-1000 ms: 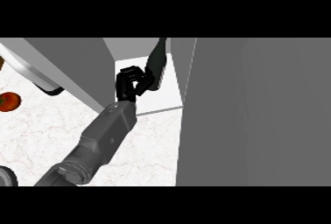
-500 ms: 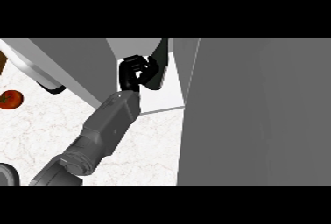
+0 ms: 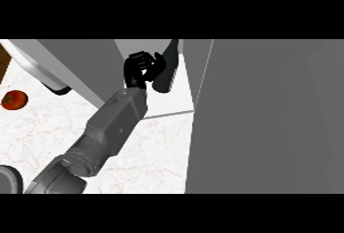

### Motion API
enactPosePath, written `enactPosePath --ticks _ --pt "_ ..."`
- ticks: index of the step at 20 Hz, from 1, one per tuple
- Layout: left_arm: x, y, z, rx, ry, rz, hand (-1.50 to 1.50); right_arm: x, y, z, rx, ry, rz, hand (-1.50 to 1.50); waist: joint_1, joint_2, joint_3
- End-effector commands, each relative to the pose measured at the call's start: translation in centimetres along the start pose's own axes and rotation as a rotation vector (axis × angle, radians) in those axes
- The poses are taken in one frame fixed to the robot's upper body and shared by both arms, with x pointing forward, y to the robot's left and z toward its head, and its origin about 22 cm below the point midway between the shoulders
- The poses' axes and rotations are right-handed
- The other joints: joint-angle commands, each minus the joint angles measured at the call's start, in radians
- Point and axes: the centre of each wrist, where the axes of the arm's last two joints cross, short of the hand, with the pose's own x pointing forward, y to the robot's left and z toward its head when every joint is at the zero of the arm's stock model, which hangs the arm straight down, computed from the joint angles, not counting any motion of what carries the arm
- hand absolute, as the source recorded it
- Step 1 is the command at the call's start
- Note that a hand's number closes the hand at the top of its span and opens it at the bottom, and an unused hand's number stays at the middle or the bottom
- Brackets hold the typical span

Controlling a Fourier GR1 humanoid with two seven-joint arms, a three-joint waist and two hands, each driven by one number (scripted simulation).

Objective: Pick up the wine, place it into the cabinet and close the cabinet

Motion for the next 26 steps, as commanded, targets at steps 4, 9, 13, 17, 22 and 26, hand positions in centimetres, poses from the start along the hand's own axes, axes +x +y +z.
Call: enactPosePath --ticks 4,9,13,17,22,26 --pt "0.2 0.9 -0.6 0.022 -0.061 -0.164 1.5 0.0 -0.4 0.1 0.001 -0.005 -0.007 -1.5 0.007 0.005 0.001" --pt "1.2 2.2 -1.7 0.079 -0.144 -0.347 1.5 0.0 0.2 0.5 0.026 -0.01 -0.01 -1.5 -0.014 0.009 0.001" --pt "0.5 3.4 -1.9 0.11 -0.161 -0.431 1.5 0.1 0.2 0.3 0.026 -0.018 -0.005 -1.5 -0.014 0.012 0.0" --pt "-0.1 5.0 -2.1 0.172 -0.143 -0.479 1.5 0.0 0.0 0.1 0.028 -0.011 -0.004 -1.5 -0.015 0.019 -0.001" --pt "-0.4 6.4 -2.3 0.195 -0.138 -0.528 1.5 0.3 0.2 0.1 0.051 -0.035 0.005 -1.5 -0.018 0.026 -0.001" --pt "-0.5 7.0 -2.5 0.126 -0.106 -0.504 -1.5 0.4 0.6 0.5 0.062 -0.039 -0.009 -1.5 -0.022 0.021 -0.003"
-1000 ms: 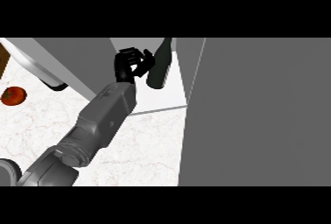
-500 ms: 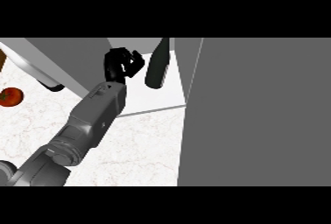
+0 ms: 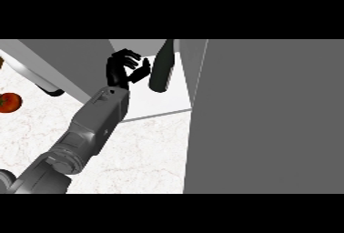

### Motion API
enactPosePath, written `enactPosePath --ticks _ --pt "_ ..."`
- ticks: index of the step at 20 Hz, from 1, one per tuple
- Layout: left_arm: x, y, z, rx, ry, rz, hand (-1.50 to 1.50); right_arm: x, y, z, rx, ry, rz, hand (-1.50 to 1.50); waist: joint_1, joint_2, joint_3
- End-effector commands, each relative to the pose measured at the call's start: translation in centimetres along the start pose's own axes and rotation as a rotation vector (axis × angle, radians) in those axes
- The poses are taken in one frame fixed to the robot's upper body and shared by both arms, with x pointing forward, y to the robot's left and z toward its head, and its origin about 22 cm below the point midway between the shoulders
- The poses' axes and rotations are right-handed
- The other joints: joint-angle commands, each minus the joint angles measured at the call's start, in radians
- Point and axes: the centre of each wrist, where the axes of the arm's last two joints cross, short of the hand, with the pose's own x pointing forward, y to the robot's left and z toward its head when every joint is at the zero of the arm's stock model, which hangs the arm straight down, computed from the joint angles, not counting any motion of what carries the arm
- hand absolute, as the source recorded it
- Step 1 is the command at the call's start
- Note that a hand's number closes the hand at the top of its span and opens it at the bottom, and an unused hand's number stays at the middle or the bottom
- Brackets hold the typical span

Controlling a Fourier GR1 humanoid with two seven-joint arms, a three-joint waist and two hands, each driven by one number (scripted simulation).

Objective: Pick up the wine, place it into the cabinet and close the cabinet

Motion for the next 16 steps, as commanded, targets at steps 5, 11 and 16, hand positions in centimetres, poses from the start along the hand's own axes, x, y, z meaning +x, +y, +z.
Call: enactPosePath --ticks 5,11,16 --pt "-1.6 2.4 -1.1 0.012 0.047 -0.028 -1.5 0.2 0.1 0.4 0.017 -0.019 -0.013 -1.5 0.005 0.008 -0.003" --pt "-2.5 3.1 -1.1 -0.017 0.033 -0.015 -1.5 0.3 -0.1 0.5 0.005 -0.016 0.003 -1.5 0.013 0.003 -0.004" --pt "-1.7 3.2 -1.7 -0.069 -0.038 -0.023 -1.5 0.5 0.2 0.0 0.009 -0.003 -0.001 -1.5 0.037 -0.011 -0.005"
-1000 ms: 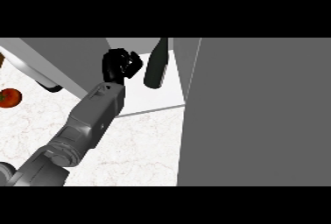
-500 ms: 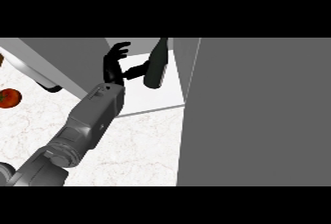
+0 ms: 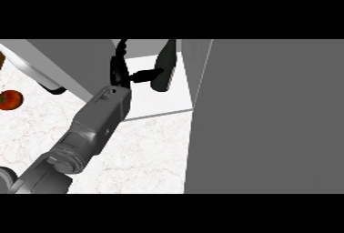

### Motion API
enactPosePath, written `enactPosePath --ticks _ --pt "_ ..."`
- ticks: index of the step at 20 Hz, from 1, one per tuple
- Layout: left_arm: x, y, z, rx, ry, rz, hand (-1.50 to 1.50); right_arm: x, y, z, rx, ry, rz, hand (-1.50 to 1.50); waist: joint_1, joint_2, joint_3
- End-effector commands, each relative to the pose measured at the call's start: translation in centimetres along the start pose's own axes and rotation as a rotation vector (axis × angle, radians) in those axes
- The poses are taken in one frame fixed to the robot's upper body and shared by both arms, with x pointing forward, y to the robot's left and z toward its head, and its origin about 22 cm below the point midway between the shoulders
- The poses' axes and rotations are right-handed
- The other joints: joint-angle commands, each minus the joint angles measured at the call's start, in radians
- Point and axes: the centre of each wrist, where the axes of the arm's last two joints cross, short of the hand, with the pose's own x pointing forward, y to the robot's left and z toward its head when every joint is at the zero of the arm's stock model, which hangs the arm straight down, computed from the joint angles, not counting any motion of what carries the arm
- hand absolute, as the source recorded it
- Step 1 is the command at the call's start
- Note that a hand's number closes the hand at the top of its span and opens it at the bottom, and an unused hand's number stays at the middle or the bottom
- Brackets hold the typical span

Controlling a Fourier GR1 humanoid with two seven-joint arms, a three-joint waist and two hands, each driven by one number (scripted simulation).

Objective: Pick up the wine, place it into the cabinet and close the cabinet

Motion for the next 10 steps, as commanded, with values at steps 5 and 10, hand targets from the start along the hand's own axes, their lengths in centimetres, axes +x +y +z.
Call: enactPosePath --ticks 5,10 --pt "-1.2 4.0 -2.0 -0.195 -0.117 -0.006 -1.5 0.1 0.2 0.3 -0.009 -0.007 -0.007 -1.5 0.047 -0.018 0.003" --pt "1.9 0.7 -1.3 -0.35 -0.19 0.34 -1.5 1.0 -0.2 0.5 -0.03 0.004 -0.011 -1.5 0.084 -0.047 0.003"
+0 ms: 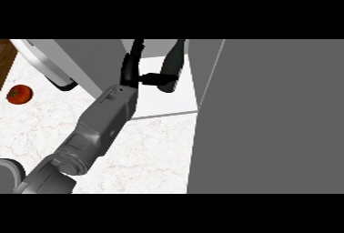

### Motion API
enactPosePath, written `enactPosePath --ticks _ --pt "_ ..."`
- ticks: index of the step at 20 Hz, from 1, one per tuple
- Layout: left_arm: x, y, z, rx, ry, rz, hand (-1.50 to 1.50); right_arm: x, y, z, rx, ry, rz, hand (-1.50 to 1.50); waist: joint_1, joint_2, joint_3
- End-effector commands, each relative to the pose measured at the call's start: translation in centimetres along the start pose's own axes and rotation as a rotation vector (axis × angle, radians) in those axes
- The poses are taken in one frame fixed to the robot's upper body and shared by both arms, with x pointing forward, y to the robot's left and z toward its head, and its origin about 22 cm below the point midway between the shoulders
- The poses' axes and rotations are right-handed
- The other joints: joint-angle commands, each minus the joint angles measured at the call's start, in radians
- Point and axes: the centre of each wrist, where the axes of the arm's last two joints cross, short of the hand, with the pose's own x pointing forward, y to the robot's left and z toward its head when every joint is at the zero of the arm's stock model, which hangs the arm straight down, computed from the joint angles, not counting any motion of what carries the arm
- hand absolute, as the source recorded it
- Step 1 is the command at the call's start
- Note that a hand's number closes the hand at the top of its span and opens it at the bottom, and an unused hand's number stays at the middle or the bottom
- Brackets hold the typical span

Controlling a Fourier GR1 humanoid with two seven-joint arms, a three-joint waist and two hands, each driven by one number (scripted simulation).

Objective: Pick up the wine, place it into the cabinet and close the cabinet

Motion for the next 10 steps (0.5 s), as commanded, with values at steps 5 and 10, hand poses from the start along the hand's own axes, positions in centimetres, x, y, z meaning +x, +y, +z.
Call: enactPosePath --ticks 5,10 --pt "1.5 2.2 -1.4 -0.13 -0.19 0.31 -1.5 0.7 0.1 -0.3 -0.039 0.015 0.01 -1.5 0.08 -0.037 0.008" --pt "0.8 0.3 -0.2 -0.214 -0.139 0.349 -1.5 0.9 -0.7 3.0 -0.084 0.056 0.018 -1.5 0.102 -0.053 0.012"
